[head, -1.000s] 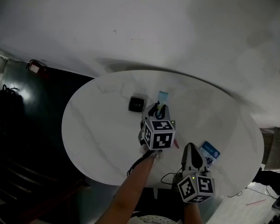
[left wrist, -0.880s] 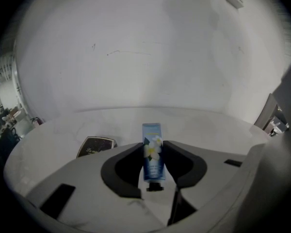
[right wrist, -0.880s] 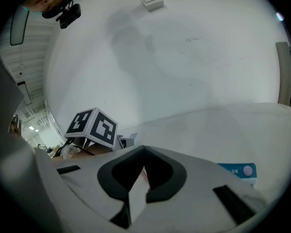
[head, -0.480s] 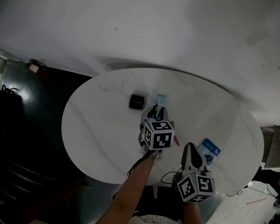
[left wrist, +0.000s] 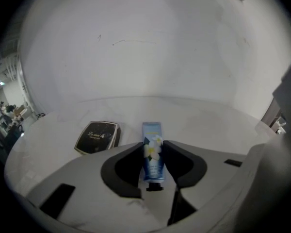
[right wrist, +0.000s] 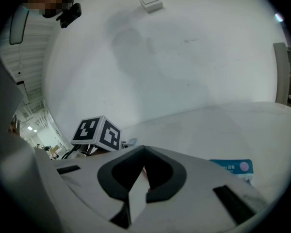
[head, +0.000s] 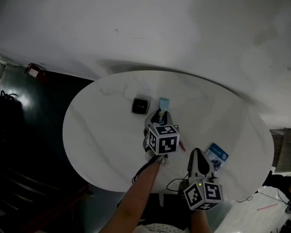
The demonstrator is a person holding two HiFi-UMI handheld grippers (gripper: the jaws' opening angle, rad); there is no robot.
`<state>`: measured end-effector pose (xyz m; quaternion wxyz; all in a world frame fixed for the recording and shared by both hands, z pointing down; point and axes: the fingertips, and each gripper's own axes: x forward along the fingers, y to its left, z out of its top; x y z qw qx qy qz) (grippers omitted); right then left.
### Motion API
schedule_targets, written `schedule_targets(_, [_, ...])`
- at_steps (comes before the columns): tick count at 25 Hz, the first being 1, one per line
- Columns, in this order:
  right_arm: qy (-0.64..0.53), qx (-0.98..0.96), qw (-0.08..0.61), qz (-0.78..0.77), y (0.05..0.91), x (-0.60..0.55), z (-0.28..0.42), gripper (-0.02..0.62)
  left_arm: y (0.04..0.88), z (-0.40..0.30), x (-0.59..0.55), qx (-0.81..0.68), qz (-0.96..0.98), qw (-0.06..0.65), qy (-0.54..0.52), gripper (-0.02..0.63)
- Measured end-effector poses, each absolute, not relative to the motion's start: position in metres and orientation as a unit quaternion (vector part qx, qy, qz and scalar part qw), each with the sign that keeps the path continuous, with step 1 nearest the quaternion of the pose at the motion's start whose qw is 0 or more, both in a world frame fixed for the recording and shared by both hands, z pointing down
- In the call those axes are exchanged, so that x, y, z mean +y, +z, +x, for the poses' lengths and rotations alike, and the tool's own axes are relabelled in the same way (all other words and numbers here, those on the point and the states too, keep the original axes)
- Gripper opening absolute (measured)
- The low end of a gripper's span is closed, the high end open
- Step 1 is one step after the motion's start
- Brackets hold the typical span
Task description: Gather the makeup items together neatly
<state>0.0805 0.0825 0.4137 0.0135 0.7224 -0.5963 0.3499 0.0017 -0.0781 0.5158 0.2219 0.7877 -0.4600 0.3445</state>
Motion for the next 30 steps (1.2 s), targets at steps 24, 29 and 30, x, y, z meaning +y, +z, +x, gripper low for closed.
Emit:
schedule_targets(24, [0.355, -0.588, 0.016, 0.726, 0.4178, 0.0787, 0.0868, 0.006, 0.5172, 0.0013, -0.0811, -0.471, 0.789, 0.203, 0.339, 0.173])
schedule_targets(29, [0.356, -0.588, 0.016, 0.726, 0.4185, 0.0789, 0.0863, 0.006, 0.5173, 0.0013, -0.0813, -0.472, 0.788, 0.205, 0.339, 0.175])
schedule_targets(30, [0.356, -0.588, 0.016, 0.726, 0.4186, 0.0789, 0.0860, 0.006, 0.5175, 0.0013, -0.0812, -0.472, 0.788, 0.205, 0.339, 0.175])
